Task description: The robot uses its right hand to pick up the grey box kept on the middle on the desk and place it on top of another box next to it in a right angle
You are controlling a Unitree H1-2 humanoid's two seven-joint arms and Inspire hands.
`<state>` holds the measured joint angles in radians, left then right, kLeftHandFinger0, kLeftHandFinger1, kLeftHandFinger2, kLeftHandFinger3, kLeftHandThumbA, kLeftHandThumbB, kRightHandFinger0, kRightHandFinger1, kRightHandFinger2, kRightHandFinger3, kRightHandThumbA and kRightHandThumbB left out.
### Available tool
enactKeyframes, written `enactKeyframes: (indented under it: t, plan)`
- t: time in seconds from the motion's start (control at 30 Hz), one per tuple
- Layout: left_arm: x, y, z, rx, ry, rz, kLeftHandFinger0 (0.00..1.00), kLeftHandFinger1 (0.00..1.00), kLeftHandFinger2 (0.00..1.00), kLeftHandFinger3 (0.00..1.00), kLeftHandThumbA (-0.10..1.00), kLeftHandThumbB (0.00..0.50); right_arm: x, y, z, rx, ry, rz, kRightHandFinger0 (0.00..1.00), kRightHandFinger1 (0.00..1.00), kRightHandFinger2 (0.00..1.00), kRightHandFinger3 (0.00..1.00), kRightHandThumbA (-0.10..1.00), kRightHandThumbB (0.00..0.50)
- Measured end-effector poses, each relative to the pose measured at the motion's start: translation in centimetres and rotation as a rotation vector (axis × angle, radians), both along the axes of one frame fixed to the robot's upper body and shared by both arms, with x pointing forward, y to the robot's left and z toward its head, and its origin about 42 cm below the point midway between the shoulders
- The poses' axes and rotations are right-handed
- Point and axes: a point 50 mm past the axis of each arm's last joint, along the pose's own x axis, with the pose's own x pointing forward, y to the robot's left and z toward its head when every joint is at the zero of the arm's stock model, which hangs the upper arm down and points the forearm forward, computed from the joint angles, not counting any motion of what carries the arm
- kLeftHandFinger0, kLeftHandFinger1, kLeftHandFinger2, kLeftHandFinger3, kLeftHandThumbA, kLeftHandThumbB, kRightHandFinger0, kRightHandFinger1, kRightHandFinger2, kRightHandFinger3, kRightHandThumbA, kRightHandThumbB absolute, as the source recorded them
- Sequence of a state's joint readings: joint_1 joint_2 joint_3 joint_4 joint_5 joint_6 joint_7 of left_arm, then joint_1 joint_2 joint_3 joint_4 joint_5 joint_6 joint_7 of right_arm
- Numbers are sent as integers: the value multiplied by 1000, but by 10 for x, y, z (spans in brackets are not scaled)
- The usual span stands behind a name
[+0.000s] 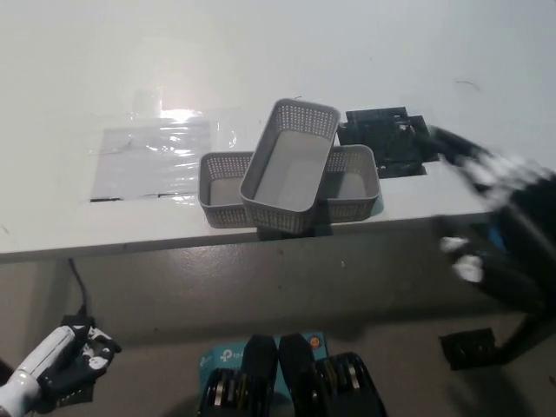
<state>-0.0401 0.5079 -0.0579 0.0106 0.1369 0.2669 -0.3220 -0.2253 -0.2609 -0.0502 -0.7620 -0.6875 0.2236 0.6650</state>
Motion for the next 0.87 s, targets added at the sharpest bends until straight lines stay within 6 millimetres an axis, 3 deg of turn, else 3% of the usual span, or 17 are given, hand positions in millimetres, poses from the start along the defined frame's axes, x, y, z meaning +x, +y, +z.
enactKeyframes:
  t: [0.03, 0.07, 0.17, 0.23, 0.37, 0.53, 0.63, 0.77, 0.87]
  plan:
    - [0, 0, 0, -1, 1, 0, 242, 141, 210, 495, 484, 121, -1, -4, -11, 39, 36, -27, 276, 470, 732, 942, -12, 222]
    - [0, -1, 0, -2, 1, 0, 245, 151, 225, 509, 492, 120, 0, -8, -20, 72, 66, -53, 280, 438, 673, 914, -20, 228]
    - [0, -1, -1, -4, 2, 0, 192, 133, 212, 503, 462, 111, 3, -17, -52, 167, 158, -126, 241, 353, 578, 881, -22, 196]
    - [-2, -1, -2, -4, 5, 1, 196, 125, 190, 510, 496, 139, 6, -23, -77, 246, 228, -185, 172, 305, 536, 861, -74, 191]
    - [-4, -1, -5, -5, 14, 3, 220, 137, 195, 506, 518, 145, 19, -28, -124, 403, 340, -272, 114, 300, 550, 828, -47, 199]
    - [-5, -1, -5, -6, 15, 4, 258, 160, 229, 519, 492, 116, 28, -30, -186, 622, 473, -387, 148, 327, 524, 823, 2, 202]
    - [-6, -1, -6, -6, 17, 4, 222, 126, 188, 520, 521, 152, 27, -32, -221, 751, 538, -460, 137, 309, 479, 813, -13, 177]
    - [-6, -1, -6, -6, 19, 5, 186, 98, 159, 496, 488, 133, 21, -37, -248, 879, 570, -533, 149, 280, 444, 775, -15, 181]
    - [-6, -1, -6, -5, 18, 5, 200, 111, 177, 512, 492, 127, 19, -42, -253, 937, 557, -565, 148, 267, 433, 777, -14, 183]
